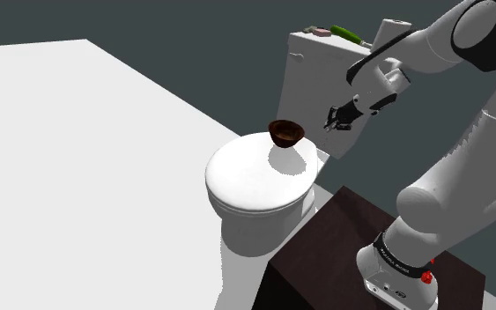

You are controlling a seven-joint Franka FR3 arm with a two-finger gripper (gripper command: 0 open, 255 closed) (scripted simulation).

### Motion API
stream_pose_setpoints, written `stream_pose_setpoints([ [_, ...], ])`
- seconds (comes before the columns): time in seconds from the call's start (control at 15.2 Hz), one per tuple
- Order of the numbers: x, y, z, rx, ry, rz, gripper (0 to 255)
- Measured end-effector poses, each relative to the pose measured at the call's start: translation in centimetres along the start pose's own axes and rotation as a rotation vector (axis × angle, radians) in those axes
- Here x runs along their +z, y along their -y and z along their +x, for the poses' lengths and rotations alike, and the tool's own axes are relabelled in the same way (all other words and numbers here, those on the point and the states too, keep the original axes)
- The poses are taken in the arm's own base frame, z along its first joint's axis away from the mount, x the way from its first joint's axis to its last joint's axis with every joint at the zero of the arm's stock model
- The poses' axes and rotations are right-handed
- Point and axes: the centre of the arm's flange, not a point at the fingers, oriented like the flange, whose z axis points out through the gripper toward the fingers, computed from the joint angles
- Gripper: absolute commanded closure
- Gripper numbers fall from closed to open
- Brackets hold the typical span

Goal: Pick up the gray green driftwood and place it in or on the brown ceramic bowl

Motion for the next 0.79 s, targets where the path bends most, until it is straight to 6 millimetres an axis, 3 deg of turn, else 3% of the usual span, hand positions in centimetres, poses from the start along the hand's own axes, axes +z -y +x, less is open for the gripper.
stream_pose_setpoints([
  [0.33,-1.7,1.7,0.1,0.0,0.0,0.0,255],
  [0.79,2.9,9.1,-0.7,-0.001,0.0,-0.001,255],
])
